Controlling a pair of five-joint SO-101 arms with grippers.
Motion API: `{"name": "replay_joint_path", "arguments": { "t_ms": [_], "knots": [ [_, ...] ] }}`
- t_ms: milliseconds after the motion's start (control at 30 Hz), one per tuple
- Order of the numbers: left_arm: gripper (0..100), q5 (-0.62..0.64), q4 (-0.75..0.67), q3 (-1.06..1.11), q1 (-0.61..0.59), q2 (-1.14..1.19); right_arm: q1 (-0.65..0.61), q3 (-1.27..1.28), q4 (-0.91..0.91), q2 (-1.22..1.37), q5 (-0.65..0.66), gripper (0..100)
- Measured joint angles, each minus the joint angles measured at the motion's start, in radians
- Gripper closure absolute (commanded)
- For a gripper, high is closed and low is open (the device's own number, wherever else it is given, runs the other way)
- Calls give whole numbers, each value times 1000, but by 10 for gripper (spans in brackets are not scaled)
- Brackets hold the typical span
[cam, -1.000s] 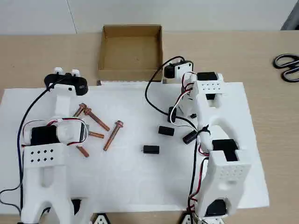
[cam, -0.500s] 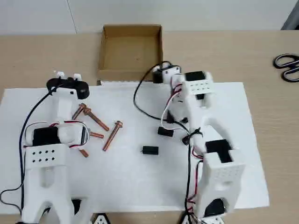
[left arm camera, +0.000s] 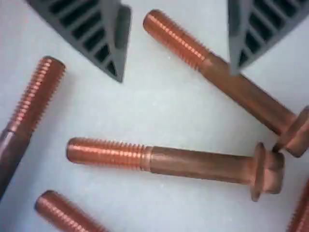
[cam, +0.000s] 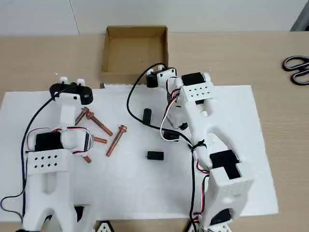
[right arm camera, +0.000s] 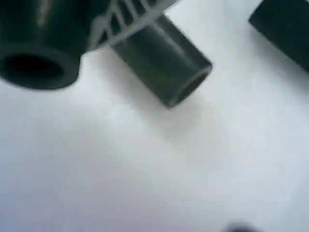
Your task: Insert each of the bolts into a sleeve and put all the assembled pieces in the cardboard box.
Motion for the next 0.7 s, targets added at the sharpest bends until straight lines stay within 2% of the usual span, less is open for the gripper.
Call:
{"name": "replay_joint_path", "arguments": {
  "t_ms": [333, 433, 567, 700],
  "knots": [
    [863, -2, 0, 0, 0, 0, 95, -71, 146, -2, -21, 991],
    [900, -2, 9, 0, 0, 2, 126, -123, 193, -2, -31, 991],
    [920, -2, 84, -25, 0, 3, 129, -161, 250, -3, -31, 992],
    [920, 2, 193, -124, 0, 60, 186, -161, 258, -3, -74, 995]
  ]
}}
